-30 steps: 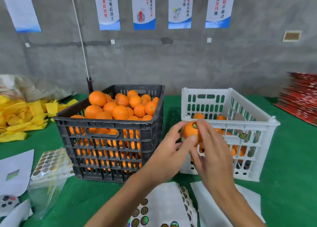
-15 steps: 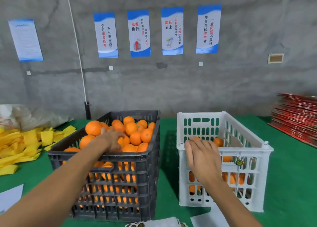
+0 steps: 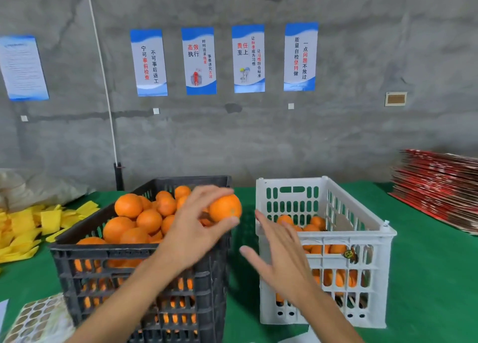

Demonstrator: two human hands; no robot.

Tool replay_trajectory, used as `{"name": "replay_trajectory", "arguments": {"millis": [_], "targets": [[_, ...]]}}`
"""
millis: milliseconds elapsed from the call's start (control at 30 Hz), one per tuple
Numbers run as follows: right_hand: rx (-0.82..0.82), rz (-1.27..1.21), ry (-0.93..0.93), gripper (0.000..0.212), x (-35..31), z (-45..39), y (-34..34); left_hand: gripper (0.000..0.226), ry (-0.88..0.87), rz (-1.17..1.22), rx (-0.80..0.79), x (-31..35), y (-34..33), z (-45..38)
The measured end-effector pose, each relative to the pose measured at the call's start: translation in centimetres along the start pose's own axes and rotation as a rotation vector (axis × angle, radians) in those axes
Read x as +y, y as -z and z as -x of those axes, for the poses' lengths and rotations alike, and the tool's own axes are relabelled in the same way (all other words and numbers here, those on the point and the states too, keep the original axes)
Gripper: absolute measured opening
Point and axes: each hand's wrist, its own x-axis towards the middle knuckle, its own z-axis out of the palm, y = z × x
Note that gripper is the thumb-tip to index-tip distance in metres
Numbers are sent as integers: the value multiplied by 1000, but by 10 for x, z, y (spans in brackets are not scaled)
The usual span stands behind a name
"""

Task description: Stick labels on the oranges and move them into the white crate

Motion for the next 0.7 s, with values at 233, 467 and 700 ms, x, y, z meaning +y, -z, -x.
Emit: {"name": "replay_trajectory", "arguments": {"millis": [233,467,700], "targets": [[43,-89,154,81,-2,77,-18,63,92,112,-168,-1,-53,120],[-587,-103,-23,74,6,150,-48,73,448,201,-403,-38,-74,220],[-762,-277,-64,76,-11,170,-57,69,765,310,-101,-50,-75,243]]}}
